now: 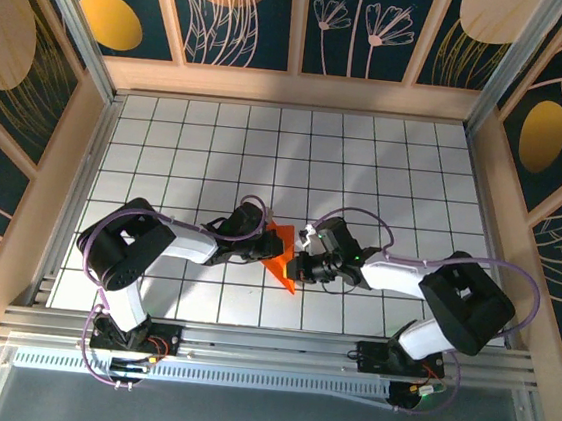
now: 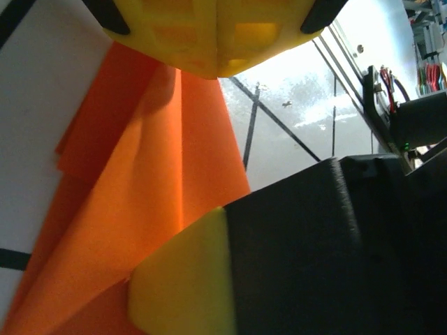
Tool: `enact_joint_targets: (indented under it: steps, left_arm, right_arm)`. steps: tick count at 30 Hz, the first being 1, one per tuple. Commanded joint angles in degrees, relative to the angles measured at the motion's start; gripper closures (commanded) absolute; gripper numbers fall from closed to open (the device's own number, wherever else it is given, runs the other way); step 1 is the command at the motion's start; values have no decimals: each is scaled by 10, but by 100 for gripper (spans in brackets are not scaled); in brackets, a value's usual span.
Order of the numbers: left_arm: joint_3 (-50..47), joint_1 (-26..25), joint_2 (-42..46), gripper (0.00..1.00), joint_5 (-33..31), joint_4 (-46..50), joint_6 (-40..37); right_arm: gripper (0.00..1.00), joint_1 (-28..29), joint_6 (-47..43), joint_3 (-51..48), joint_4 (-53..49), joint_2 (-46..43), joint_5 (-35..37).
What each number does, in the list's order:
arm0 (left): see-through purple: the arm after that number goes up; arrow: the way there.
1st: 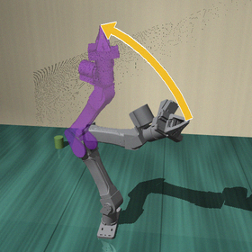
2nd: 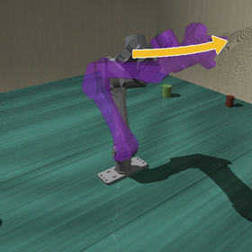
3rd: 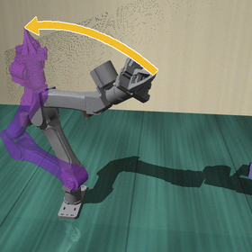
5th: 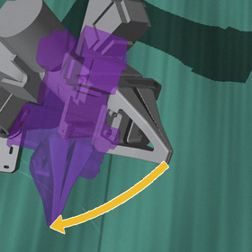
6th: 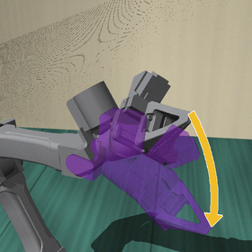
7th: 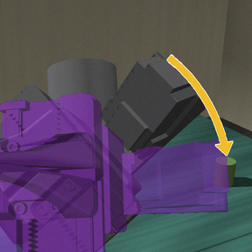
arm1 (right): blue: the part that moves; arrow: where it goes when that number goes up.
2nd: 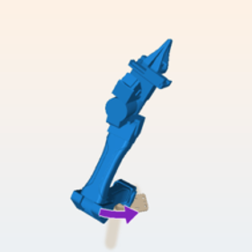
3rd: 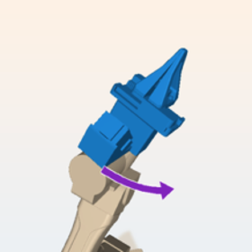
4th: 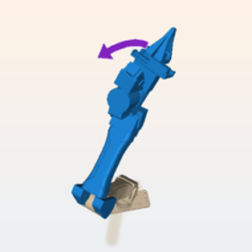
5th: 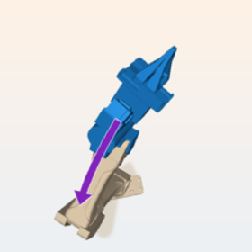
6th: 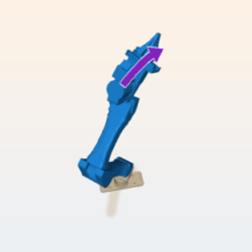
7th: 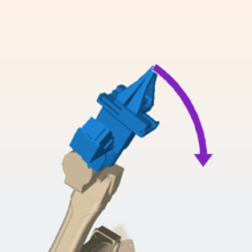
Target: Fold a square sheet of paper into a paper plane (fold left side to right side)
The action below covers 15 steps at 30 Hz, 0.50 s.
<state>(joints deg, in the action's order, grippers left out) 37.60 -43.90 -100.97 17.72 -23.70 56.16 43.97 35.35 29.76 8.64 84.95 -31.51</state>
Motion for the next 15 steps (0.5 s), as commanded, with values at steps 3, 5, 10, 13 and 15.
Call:
enact_joint_targets:
  steps: [3,5,10,13,15]
  left_arm:
    - [-4,2,-16,100,-30,55,-13]
    - [-4,2,-16,100,-30,55,-13]
    - [-5,2,-16,100,-31,54,-13]
    - [-4,2,-16,100,-31,55,-12]
    - [-4,2,-16,100,-31,54,-14]
  right_arm:
    - [100,3,10,3,1,14,22]
    - [100,3,12,-1,0,18,20]
    - [100,5,11,-8,-9,25,24]
    - [100,7,11,-11,-12,31,24]
    - [100,9,10,-11,-14,34,27]
